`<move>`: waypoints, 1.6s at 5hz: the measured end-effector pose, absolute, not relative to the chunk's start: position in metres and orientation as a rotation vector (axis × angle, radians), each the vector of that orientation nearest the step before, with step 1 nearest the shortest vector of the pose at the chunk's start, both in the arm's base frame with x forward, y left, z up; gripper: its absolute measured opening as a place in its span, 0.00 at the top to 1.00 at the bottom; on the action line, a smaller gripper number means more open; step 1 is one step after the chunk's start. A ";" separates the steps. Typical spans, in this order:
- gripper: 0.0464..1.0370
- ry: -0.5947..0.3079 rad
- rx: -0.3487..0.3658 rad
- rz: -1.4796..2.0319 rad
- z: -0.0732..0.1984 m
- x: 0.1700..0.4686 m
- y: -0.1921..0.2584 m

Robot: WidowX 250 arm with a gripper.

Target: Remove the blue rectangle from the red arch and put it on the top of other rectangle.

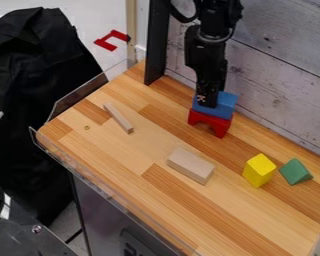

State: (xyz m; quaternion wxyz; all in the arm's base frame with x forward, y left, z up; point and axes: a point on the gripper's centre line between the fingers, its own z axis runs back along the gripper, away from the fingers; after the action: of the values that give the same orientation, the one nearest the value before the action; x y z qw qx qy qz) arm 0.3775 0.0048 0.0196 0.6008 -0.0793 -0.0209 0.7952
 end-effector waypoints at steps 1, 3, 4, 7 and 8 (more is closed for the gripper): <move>0.52 -0.048 -0.200 1.836 0.019 0.373 0.004; 0.52 -0.051 -0.132 1.605 0.043 0.357 0.006; 0.52 -0.058 -0.100 1.530 0.059 0.347 0.003; 0.52 0.056 -0.126 1.501 0.030 0.288 0.001; 0.52 0.061 -0.180 1.489 0.024 0.286 0.001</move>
State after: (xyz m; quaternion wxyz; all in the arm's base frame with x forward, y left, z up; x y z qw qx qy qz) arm 0.2860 0.0009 0.0244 0.7314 -0.0820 0.0275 0.6765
